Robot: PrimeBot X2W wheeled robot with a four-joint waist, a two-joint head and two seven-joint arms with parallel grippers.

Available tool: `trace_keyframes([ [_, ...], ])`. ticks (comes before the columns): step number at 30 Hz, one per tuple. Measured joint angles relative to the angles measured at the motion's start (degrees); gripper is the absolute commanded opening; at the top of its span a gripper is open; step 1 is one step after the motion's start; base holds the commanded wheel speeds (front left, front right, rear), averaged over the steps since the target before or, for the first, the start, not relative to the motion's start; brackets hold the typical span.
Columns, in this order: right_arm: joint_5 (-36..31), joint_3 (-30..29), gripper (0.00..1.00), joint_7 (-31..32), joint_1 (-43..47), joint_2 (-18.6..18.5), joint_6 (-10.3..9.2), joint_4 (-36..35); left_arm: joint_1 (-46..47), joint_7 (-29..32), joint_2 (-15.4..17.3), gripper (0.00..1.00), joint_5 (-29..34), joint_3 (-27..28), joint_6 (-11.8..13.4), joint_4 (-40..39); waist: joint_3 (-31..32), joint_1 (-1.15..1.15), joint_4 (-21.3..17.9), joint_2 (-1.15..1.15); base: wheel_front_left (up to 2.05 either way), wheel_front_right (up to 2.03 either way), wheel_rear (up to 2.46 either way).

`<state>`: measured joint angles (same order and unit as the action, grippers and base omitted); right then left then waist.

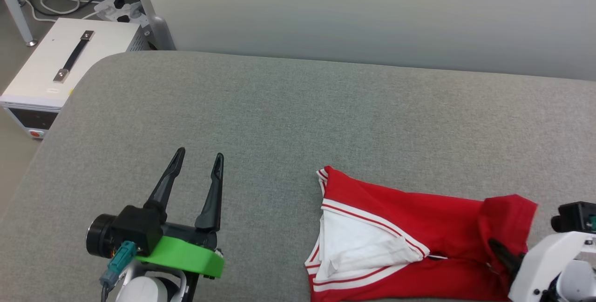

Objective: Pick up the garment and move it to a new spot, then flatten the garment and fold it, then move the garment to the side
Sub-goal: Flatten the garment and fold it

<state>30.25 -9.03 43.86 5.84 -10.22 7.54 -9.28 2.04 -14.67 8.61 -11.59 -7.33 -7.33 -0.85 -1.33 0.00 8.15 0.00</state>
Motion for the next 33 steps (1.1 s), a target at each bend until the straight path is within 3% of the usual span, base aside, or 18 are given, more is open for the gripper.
trace_keyframes([
  [5, 3.9, 5.4, 0.0, 0.7, -0.4, 5.9, 0.0, -1.9, 0.0, 0.0, 0.0, 1.0, -0.1, 0.1, 0.0, 0.0, -0.3, 0.0, 0.9, 0.0, 0.0, 0.0, 0.0],
  [7, 5.3, 6.7, 0.0, 0.0, -0.8, 6.8, 0.0, -1.6, 0.0, 0.0, 0.0, 1.0, -0.1, 0.1, 0.0, 0.0, -0.3, 0.0, 1.2, 0.0, 0.0, 0.0, 0.0],
  [17, 15.4, 15.4, 0.0, -11.5, -4.8, 7.2, -0.01, 7.3, 0.0, 0.0, 0.3, 1.0, -0.2, -0.1, 0.0, 0.2, 0.0, 0.0, 2.7, 0.0, 0.0, 0.0, 0.0],
  [29, 13.8, 18.3, 0.0, -20.5, -8.9, 7.4, -0.01, 19.1, 0.0, 0.0, 0.5, 1.0, -0.5, -0.5, 0.0, 0.3, 0.1, 0.0, 4.1, 0.0, 0.0, 0.0, 0.0],
  [30, 13.5, 18.4, 0.19, -20.8, -9.3, 7.4, -0.01, 20.1, 0.0, 0.0, 0.5, 1.0, -0.5, -0.5, 0.0, 0.3, 0.0, 0.0, 4.2, 0.0, 0.0, 0.0, 0.0],
  [31, 13.1, 18.5, 0.78, -21.0, -9.5, 7.4, -0.01, 20.7, 0.0, 0.0, 0.5, 1.0, -0.5, -0.5, 0.0, 0.3, 0.0, 0.0, 4.2, 0.0, 0.0, 0.0, 0.0],
  [32, 13.1, 18.8, 1.0, -21.5, -9.8, 7.4, -0.01, 21.1, 0.0, 0.0, 0.5, 1.0, -0.5, -0.5, 0.0, 0.4, -0.1, 0.0, 4.3, 0.0, 0.0, 0.0, 0.0],
  [33, 13.1, 19.1, 1.0, -22.0, -10.1, 7.4, -0.01, 21.6, 0.0, 0.0, 0.5, 1.0, -0.5, -0.5, 0.0, 0.4, -0.1, 0.0, 4.3, 0.0, 0.0, 0.0, 0.0],
])
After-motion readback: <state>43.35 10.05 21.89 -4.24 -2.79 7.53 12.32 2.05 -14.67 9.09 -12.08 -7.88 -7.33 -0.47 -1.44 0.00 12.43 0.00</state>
